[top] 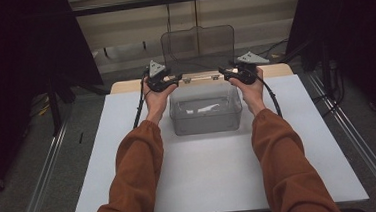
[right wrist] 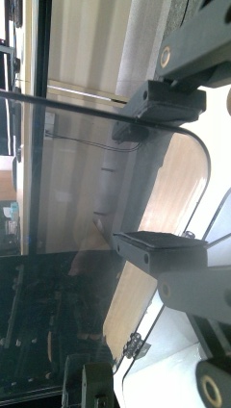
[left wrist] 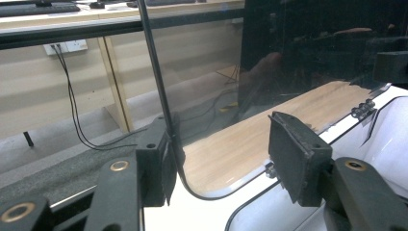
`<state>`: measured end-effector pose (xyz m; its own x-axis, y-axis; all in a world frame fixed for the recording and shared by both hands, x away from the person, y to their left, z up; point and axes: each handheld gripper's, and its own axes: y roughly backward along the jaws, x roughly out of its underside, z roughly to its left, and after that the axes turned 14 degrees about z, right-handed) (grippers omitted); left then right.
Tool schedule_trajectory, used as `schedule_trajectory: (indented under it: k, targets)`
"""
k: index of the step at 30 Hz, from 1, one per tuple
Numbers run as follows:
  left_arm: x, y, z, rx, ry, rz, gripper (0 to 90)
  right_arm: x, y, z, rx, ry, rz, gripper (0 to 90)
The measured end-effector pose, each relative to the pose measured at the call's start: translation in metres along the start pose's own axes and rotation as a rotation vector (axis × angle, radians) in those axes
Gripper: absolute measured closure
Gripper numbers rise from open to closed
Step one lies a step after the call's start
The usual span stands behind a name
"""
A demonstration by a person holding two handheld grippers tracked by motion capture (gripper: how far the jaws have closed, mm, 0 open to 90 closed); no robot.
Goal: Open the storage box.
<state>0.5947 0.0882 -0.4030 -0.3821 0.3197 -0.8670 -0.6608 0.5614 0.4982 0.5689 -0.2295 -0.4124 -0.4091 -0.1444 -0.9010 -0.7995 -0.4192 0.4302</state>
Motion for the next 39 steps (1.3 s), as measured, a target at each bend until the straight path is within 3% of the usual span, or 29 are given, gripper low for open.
schedule_trajectory:
  k: [2,8,20,27,34,39]
  targets:
    - [0.0,0.0,0.002,-0.005,-0.017,0.004,43.8,0.0,0.0,0.0,-0.002,-0.001,0.003,44.5]
    - [0.001,-0.001,0.0,0.005,-0.001,0.004,40.5,0.001,-0.002,0.0,0.004,0.0,0.006,43.3]
    - [0.002,-0.003,0.002,-0.003,-0.017,0.016,39.5,0.005,-0.006,0.001,0.021,0.012,0.04,38.8]
    - [0.004,-0.005,0.002,0.005,-0.004,0.024,37.8,0.008,-0.01,0.001,0.016,0.01,0.043,37.6]
    - [0.005,-0.008,-0.002,0.016,0.025,0.024,29.3,0.008,-0.01,0.001,0.013,0.004,0.042,36.1]
    - [0.006,-0.008,0.0,0.028,0.023,0.036,27.0,0.008,-0.011,0.001,0.007,-0.002,0.046,35.2]
